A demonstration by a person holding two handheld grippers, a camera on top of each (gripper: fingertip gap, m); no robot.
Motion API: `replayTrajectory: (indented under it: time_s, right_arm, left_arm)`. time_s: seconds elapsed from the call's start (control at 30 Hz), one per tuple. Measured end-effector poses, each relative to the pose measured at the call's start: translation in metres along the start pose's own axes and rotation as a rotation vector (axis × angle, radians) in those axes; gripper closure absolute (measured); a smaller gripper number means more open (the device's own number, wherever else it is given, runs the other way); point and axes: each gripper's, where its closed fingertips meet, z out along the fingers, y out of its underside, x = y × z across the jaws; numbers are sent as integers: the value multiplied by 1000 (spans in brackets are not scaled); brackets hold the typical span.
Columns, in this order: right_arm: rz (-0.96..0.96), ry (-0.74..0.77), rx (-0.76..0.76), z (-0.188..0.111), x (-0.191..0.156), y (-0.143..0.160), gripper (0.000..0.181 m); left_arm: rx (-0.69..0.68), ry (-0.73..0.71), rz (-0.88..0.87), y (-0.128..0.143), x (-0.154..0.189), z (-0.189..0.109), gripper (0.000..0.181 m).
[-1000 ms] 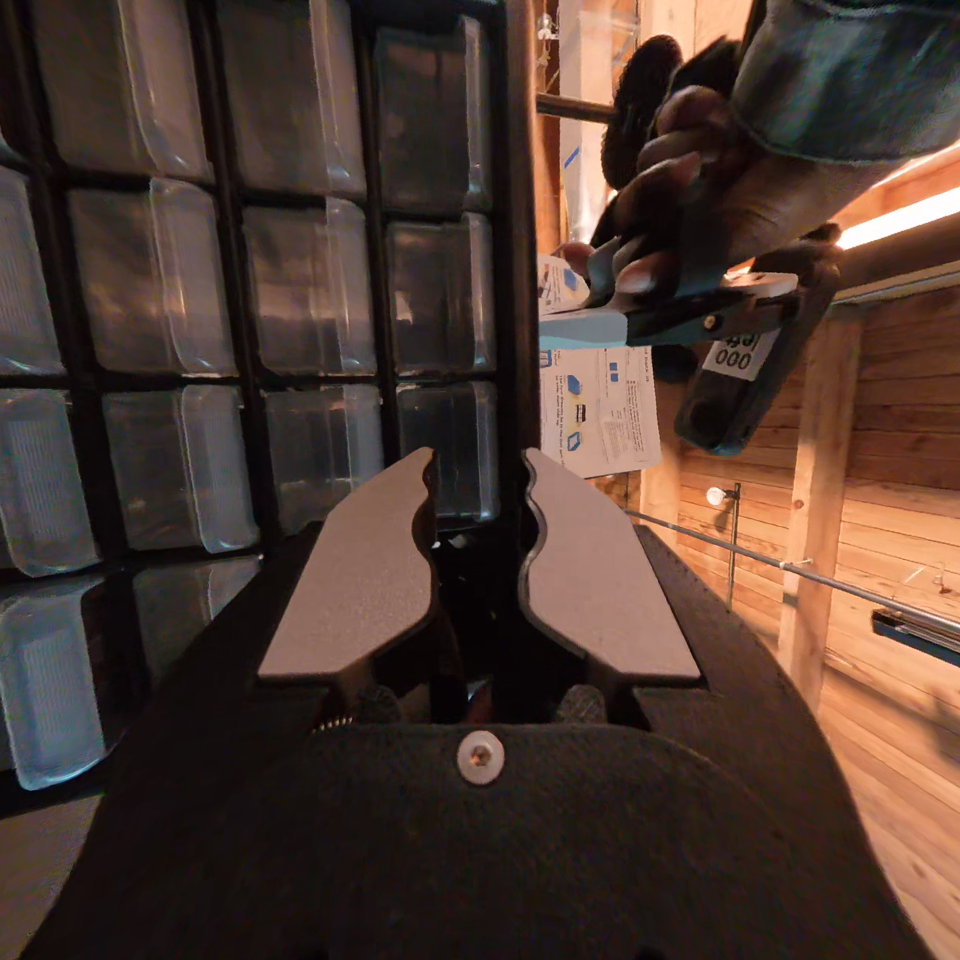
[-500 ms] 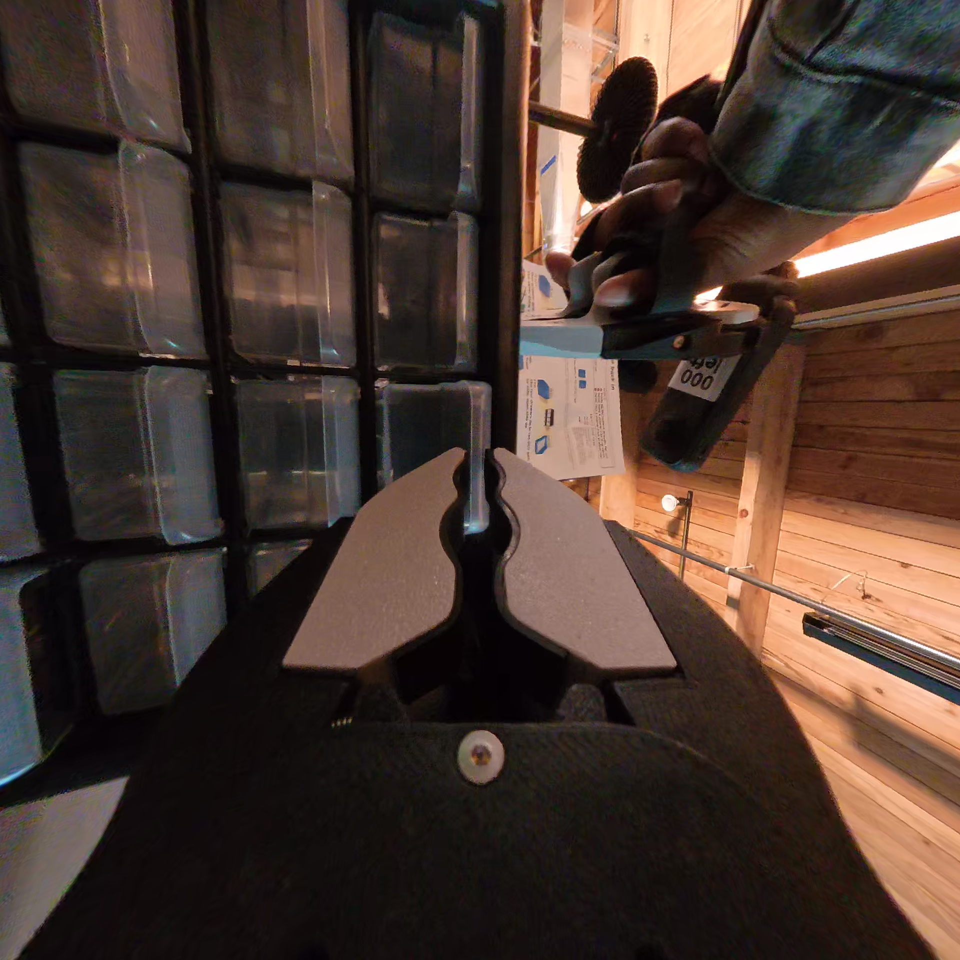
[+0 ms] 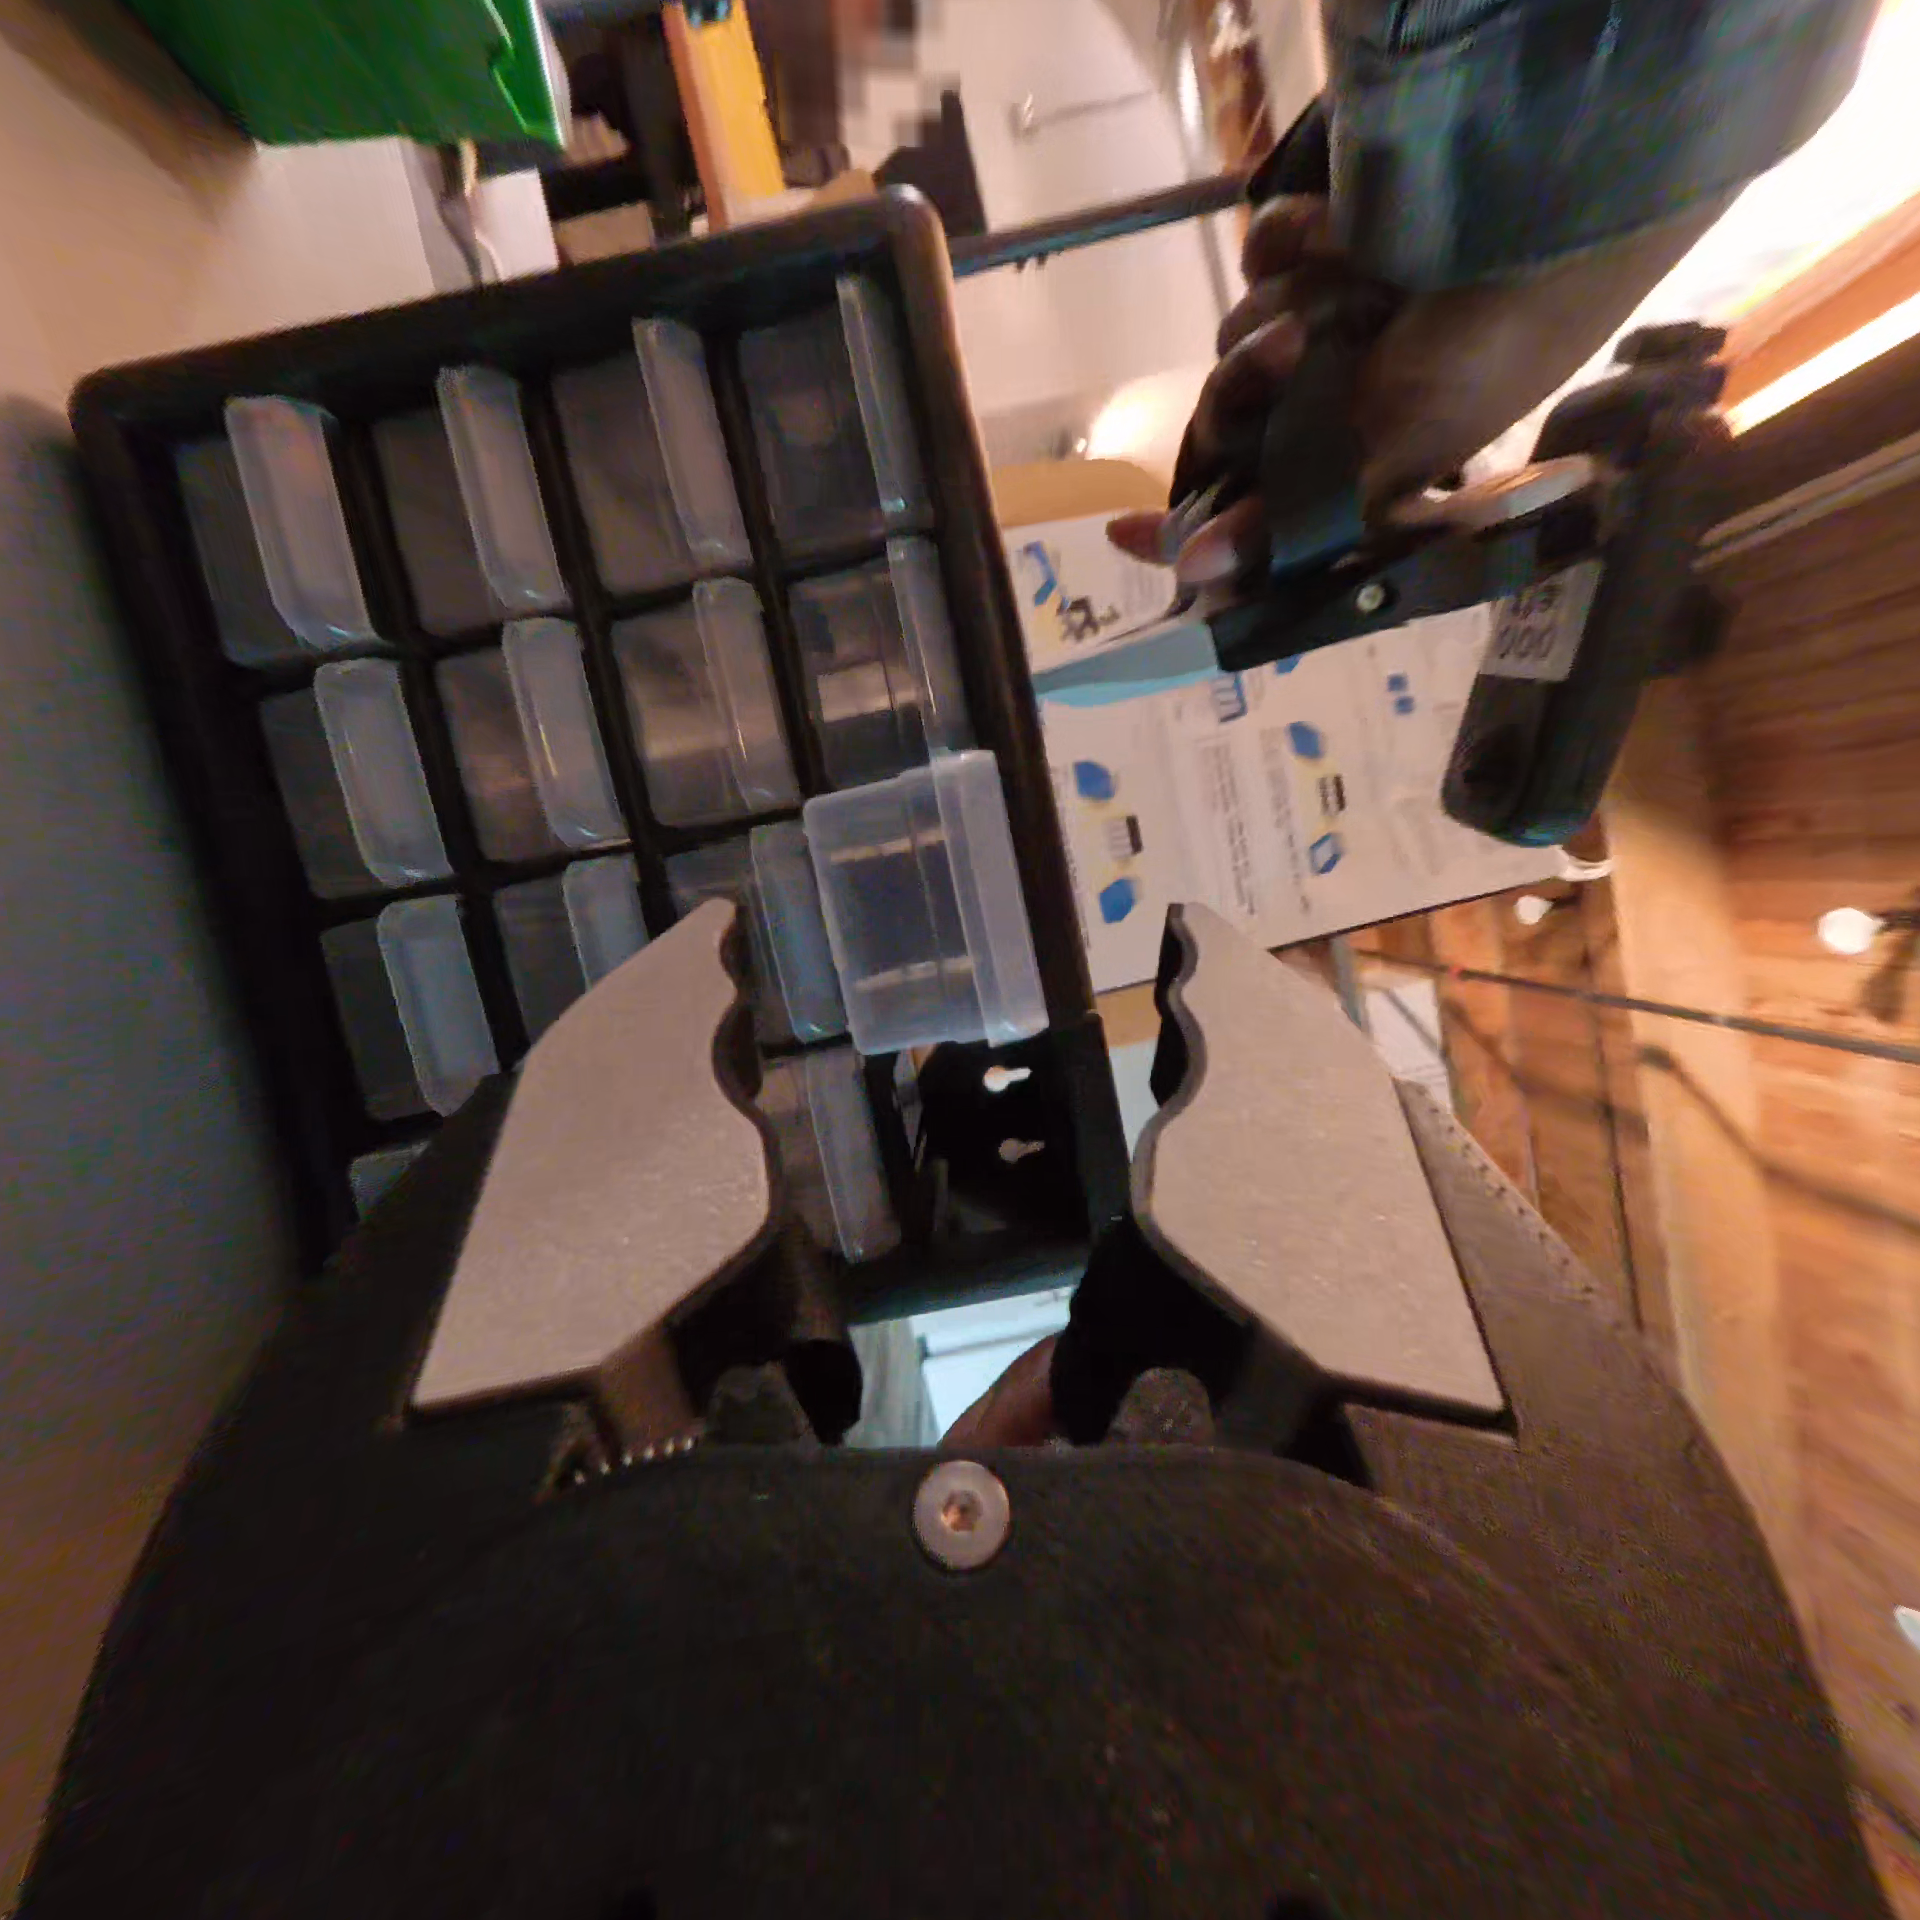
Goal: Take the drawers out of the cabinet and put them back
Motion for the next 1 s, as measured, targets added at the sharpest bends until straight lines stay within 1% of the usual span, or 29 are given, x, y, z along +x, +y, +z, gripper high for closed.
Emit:
replayTrajectory:
  time_s: [0.07, 0.17, 0.23, 0.3, 0.4, 0.63, 0.8, 0.9, 0.97, 1.0]
  right_arm:
    - [-17, -58, -45, 8, 0, 4, 109]
    - [-64, -138, -98, 20, -3, 6, 123]
    - [-98, -193, -137, 25, -6, 10, 137]
    - [-129, -216, -155, 24, -8, 12, 140]
    - [-143, -211, -133, 14, -9, 7, 140]
    - [-154, -211, -59, -30, -10, -16, 140]
    - [-105, -220, 21, -54, -6, -22, 140]
    - [-107, -228, -7, -58, -5, -7, 140]
    - [-90, -224, 8, -59, -6, -4, 140]
    - [-113, -218, 5, -57, -9, -2, 140]
  left_arm:
    - [-4, -4, 0, 0, 0, 0, 180]
    - [-5, -5, -1, 0, 0, 0, 181]
    - [-1, -4, -3, 0, 0, 0, 181]
    - [5, -3, -3, 0, 0, 0, 181]
    - [15, -3, -4, 0, 0, 0, 181]
    - [25, -16, -8, 0, 0, 0, 181]
    - [24, -40, -13, 0, 1, 0, 180]
    - [35, -62, -17, 0, 1, 0, 181]
    - [43, -70, -19, 0, 0, 0, 180]
    - [47, -68, -28, 0, 0, 0, 181]
